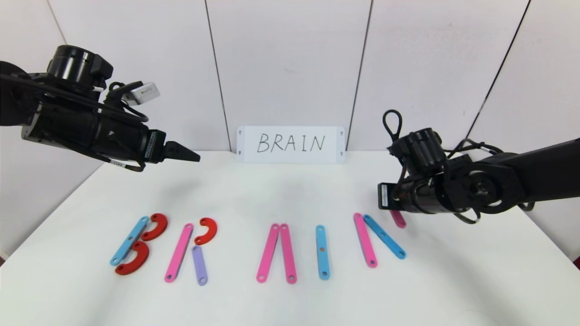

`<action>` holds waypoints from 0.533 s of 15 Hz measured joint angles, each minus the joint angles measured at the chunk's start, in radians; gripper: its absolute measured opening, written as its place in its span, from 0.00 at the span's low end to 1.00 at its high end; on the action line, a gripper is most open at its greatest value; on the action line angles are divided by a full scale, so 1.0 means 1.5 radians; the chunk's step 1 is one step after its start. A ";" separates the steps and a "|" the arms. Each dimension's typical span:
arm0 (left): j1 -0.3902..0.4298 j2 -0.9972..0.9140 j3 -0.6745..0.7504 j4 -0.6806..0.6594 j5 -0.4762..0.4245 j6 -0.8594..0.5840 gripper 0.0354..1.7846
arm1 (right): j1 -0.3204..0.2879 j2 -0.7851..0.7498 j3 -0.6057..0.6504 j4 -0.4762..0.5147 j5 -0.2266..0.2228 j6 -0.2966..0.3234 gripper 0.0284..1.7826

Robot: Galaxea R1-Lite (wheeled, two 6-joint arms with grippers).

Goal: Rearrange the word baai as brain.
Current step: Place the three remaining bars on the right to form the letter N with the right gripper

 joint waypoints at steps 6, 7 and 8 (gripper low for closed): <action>-0.001 0.000 0.000 0.000 0.000 0.000 0.97 | -0.016 -0.012 0.066 -0.005 0.007 0.009 0.14; -0.001 0.000 0.000 0.000 0.000 0.000 0.97 | -0.017 -0.011 0.071 -0.004 0.008 0.008 0.14; -0.001 0.000 0.000 0.000 0.000 0.000 0.97 | -0.018 -0.009 0.074 -0.007 0.009 0.008 0.14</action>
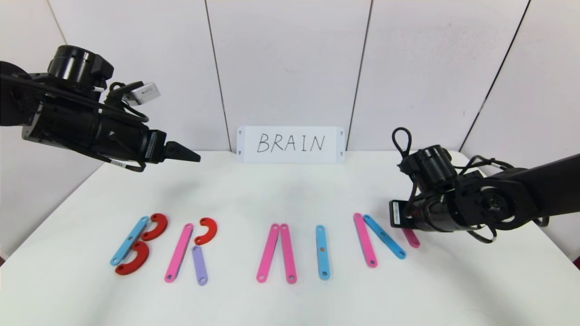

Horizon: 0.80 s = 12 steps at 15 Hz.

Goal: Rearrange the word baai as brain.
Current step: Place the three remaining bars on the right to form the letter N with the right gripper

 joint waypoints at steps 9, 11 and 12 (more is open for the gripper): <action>0.000 0.000 0.001 0.000 0.000 0.000 0.97 | -0.006 0.024 0.034 -0.075 0.001 -0.019 0.14; 0.000 0.000 0.001 0.000 0.000 0.000 0.97 | -0.007 0.025 0.037 -0.076 0.001 -0.019 0.14; 0.000 0.000 0.001 0.000 0.000 0.000 0.97 | -0.007 0.026 0.038 -0.076 0.001 -0.020 0.15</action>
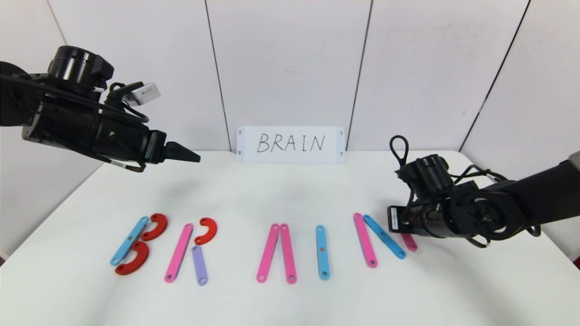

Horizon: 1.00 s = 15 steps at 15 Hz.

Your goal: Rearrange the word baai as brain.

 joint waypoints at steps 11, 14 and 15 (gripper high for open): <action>-0.001 0.000 0.000 0.000 -0.001 0.001 0.97 | -0.001 -0.008 -0.006 0.002 0.000 -0.001 0.89; -0.001 -0.003 0.000 0.000 0.001 0.002 0.97 | -0.002 -0.023 -0.037 0.008 0.003 -0.009 0.97; -0.001 -0.007 -0.001 0.000 0.001 0.002 0.97 | -0.004 -0.026 -0.060 0.016 0.006 -0.010 0.97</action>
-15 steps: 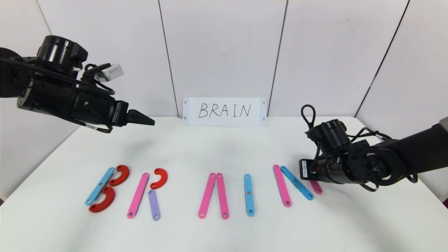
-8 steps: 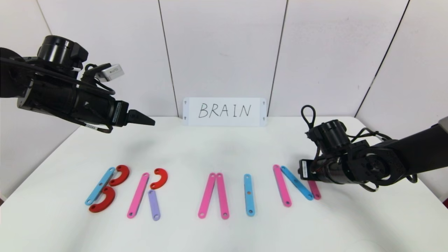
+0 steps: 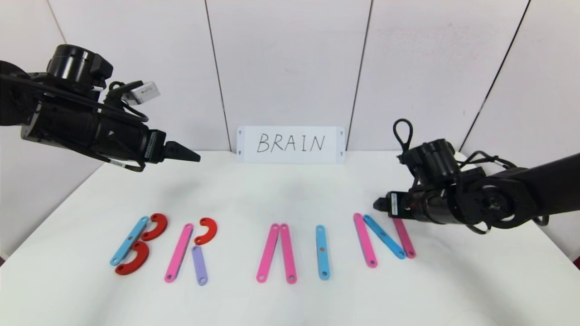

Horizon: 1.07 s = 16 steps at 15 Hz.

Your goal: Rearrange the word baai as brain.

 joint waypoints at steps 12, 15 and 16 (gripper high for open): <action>0.017 -0.224 0.234 -0.059 0.014 0.000 0.97 | 0.003 -0.172 -0.048 0.131 0.061 -0.045 0.97; 0.026 -0.336 0.347 -0.130 0.015 -0.003 0.97 | 0.029 -0.278 0.021 0.132 0.054 -0.046 0.97; 0.027 -0.372 0.376 -0.141 0.017 -0.003 0.97 | 0.035 -0.312 0.046 0.130 0.052 -0.049 0.97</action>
